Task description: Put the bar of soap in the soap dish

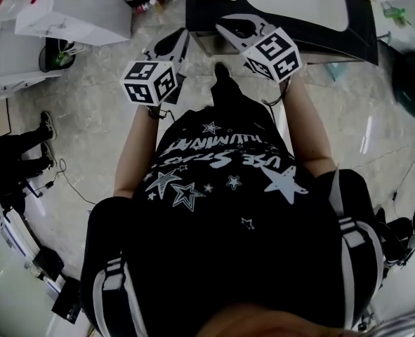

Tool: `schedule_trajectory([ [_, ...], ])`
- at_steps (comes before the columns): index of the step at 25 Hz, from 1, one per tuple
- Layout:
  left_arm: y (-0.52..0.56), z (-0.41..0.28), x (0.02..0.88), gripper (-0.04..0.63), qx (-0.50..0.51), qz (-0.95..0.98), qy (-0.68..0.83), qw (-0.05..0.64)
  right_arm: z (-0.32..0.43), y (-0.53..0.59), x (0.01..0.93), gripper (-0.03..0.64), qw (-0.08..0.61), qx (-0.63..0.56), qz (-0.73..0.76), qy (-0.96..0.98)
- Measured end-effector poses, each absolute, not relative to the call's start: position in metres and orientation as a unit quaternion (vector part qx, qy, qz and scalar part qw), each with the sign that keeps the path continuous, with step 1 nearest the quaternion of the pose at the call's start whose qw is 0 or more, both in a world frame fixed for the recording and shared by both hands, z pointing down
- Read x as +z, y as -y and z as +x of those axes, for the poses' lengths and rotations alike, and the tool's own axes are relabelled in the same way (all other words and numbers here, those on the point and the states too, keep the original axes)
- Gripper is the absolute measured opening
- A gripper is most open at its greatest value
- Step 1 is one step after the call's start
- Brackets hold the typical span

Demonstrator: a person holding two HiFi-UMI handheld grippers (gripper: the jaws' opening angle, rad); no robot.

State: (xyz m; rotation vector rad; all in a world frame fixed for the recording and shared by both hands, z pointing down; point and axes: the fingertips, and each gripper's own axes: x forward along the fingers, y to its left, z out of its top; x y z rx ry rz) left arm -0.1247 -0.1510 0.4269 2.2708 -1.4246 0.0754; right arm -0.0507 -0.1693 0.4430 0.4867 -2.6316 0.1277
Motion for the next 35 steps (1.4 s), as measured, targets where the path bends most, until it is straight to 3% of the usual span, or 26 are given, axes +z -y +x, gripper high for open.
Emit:
schedule_trajectory([
  [6,0.101,-0.106,0.428,0.011,0.015,0.836,0.499,0.228,-0.027,0.114,0.445,0.008,0.217,0.074,0.217,0.949],
  [21,0.046,-0.062,0.440,0.011,0.009,0.848,0.466,0.253,0.023,0.050,0.449,0.006,0.158,0.173,0.267,0.935],
  [35,-0.004,-0.007,0.403,0.011,0.005,0.841,0.497,0.212,0.080,-0.005,0.421,0.006,0.141,0.133,0.244,0.950],
])
